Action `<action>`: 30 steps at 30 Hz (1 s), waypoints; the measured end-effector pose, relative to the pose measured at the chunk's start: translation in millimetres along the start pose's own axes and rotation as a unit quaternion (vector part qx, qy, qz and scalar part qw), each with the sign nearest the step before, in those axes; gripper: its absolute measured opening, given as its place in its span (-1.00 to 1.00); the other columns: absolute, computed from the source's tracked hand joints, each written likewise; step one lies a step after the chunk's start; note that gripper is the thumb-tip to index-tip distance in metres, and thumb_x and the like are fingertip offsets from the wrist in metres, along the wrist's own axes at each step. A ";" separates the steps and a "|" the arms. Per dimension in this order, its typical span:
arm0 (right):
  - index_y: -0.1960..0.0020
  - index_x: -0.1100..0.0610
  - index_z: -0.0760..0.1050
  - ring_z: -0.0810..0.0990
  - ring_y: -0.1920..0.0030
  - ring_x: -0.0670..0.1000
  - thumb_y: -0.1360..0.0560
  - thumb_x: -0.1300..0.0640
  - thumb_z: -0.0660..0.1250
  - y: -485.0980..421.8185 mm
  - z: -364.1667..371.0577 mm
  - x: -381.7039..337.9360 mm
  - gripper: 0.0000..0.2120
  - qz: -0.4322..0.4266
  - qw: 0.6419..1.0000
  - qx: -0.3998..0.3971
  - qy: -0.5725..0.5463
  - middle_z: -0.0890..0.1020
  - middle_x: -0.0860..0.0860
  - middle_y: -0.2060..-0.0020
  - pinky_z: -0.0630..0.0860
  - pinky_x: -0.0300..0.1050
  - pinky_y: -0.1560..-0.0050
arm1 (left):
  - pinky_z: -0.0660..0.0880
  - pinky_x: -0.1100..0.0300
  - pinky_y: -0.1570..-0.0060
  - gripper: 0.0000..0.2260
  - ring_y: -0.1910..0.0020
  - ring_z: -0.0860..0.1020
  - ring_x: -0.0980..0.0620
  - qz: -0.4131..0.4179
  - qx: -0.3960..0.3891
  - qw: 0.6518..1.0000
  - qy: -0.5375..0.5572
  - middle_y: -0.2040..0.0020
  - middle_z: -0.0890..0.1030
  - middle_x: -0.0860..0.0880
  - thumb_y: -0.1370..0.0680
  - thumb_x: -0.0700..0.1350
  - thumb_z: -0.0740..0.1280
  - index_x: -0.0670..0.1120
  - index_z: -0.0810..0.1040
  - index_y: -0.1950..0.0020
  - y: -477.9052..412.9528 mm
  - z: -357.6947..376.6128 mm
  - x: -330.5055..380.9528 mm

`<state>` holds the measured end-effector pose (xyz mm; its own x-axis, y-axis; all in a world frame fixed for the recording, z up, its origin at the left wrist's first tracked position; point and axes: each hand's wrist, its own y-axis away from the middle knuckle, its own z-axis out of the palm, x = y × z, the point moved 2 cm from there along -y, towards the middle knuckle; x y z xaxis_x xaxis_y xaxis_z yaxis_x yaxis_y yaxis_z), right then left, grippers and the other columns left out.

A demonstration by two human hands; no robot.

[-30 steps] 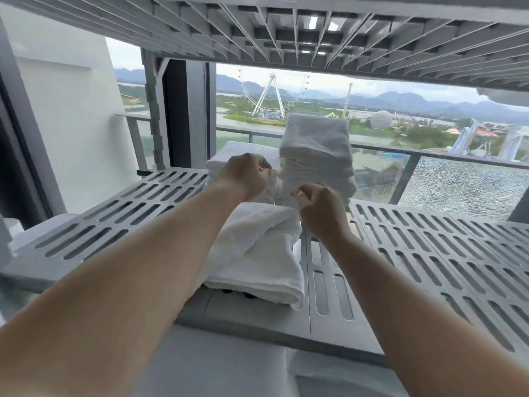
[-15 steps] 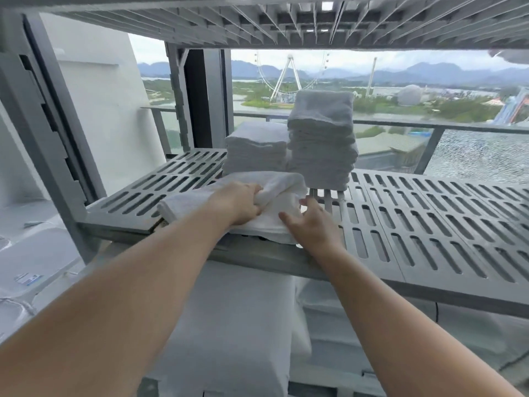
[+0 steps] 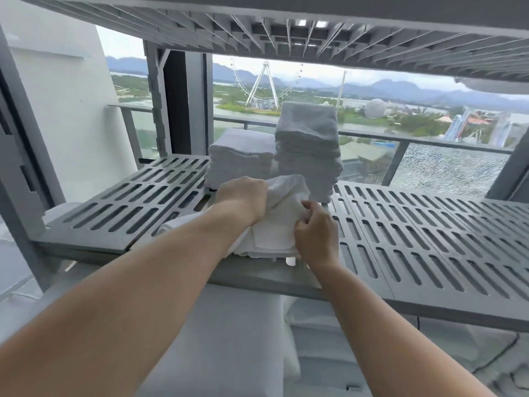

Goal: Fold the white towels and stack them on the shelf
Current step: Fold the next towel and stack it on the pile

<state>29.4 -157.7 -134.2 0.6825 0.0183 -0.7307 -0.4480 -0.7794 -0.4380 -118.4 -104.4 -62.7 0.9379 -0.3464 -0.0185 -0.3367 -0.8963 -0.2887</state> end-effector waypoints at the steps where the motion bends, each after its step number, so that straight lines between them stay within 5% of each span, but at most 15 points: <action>1: -0.30 0.11 0.52 0.57 -0.12 0.12 -0.47 0.30 0.19 -2.1 -8.1 3.8 -0.58 -0.001 1.000 0.014 0.004 0.63 0.10 -0.11 0.36 -0.18 -0.01 | 0.41 0.05 0.17 -0.83 0.05 0.55 -0.14 0.007 -0.008 1.000 -0.002 -0.05 0.60 -0.09 -0.51 -0.23 0.25 -0.04 0.53 -0.04 -3.1 -4.4 11.9; 16: -0.19 0.04 0.58 0.57 -0.04 0.07 -0.47 0.30 0.19 -18.7 -222.3 122.0 -0.63 0.003 0.993 0.109 0.056 0.62 0.03 -0.02 0.48 -0.11 0.00 | 0.53 -0.01 -0.10 -0.69 -0.19 0.57 -0.16 0.088 -0.040 0.994 0.053 -0.19 0.60 -0.09 -0.50 -0.19 0.23 -0.04 0.57 -0.22 -8.5 -45.3 251.7; 22: -0.24 0.03 0.56 0.54 -0.16 0.09 -0.50 0.29 0.19 -28.1 -304.5 181.2 -0.61 -0.007 0.986 0.130 0.104 0.60 0.02 -0.12 0.49 -0.01 -0.19 | 0.53 0.07 0.09 -0.81 0.05 0.59 -0.14 0.069 -0.034 0.992 0.099 0.05 0.60 -0.06 -0.43 -0.22 0.24 -0.05 0.57 0.02 -6.8 -61.0 338.6; 30: -0.24 0.02 0.56 0.55 -0.12 0.16 -0.47 0.28 0.17 -64.3 -341.0 243.6 -0.59 0.001 0.974 0.156 0.165 0.61 0.08 -0.08 0.44 0.07 -0.17 | 0.46 0.11 0.10 -0.79 -0.03 0.57 -0.18 0.066 -0.073 0.983 0.157 -0.10 0.60 -0.21 -0.54 -0.27 0.22 -0.22 0.58 -0.10 -43.0 -56.4 393.2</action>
<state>421.4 -316.7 -105.5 0.8069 -0.2243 -0.5464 -0.5678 -0.5496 -0.6129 260.2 -217.7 -3.6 0.8209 -0.5100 0.2569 -0.4836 -0.8601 -0.1621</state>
